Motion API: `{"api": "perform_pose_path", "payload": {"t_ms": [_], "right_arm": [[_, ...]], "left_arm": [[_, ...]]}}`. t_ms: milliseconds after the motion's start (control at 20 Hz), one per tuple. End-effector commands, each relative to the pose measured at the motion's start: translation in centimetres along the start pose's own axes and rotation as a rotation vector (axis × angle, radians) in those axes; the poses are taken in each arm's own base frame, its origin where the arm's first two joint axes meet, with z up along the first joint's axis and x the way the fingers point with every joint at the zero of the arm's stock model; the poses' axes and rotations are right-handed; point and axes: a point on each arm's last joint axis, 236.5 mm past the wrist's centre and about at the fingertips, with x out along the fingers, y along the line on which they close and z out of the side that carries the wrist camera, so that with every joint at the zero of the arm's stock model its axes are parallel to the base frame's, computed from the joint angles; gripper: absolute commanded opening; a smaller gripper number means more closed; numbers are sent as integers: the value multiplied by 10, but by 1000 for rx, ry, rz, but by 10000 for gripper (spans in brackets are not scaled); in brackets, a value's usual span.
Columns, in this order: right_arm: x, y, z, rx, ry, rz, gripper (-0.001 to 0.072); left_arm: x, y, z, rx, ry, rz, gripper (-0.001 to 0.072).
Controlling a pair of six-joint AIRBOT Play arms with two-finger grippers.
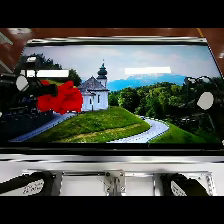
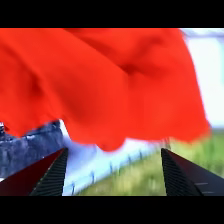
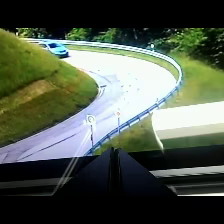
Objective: Fold the shirts.
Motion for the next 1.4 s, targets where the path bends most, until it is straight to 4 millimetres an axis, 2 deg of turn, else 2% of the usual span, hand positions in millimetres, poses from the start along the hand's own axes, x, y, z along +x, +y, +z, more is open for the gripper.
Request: {"api": "perform_pose_path", "payload": {"t_ms": [0,50,100,150,350,400,450,500,550,650,700,800,900,1000,1100,1150,1250,1350], "right_arm": [[0,11,-3,11,11,45,92],[0,11,-3,11,10,44,94],[0,10,-2,11,10,44,277],[0,11,-3,11,12,44,681],[1,10,-2,6,12,41,690],[1,10,-3,7,13,42,690],[1,10,-3,7,13,42,691],[1,10,-2,6,12,41,690],[1,10,-2,5,10,40,689],[1,6,4,0,-14,25,688],[1,4,9,-4,-36,13,688],[0,2,23,-9,-95,5,688],[-2,4,34,-9,-141,14,688],[-7,5,36,-10,-147,18,688],[-19,6,38,-52,-146,14,688],[-28,6,39,-82,-149,10,688],[-49,7,42,-132,-180,6,688],[-73,1,46,-146,-232,-22,688]], "left_arm": [[56,37,14,-262,132,-74,720],[71,42,9,-297,182,-86,720],[85,44,4,-317,222,-93,720],[98,43,-2,-322,254,-104,720],[136,22,-19,-369,322,-166,719],[140,18,-21,-382,335,-182,665],[139,14,-22,-394,344,-199,167],[134,8,-17,-377,334,-234,46],[125,0,-7,-344,305,-278,39],[86,-22,28,-255,190,-380,39],[55,-35,48,-190,112,-421,38],[-23,-62,79,-101,-50,-481,38],[-112,-93,91,-17,-203,-538,38],[-196,-126,84,79,-336,-600,38],[-254,-152,68,101,-396,-675,38],[-276,-168,57,121,-408,-717,38],[-301,-200,34,165,-392,-800,38],[-305,-237,13,202,-350,-873,38]]}}
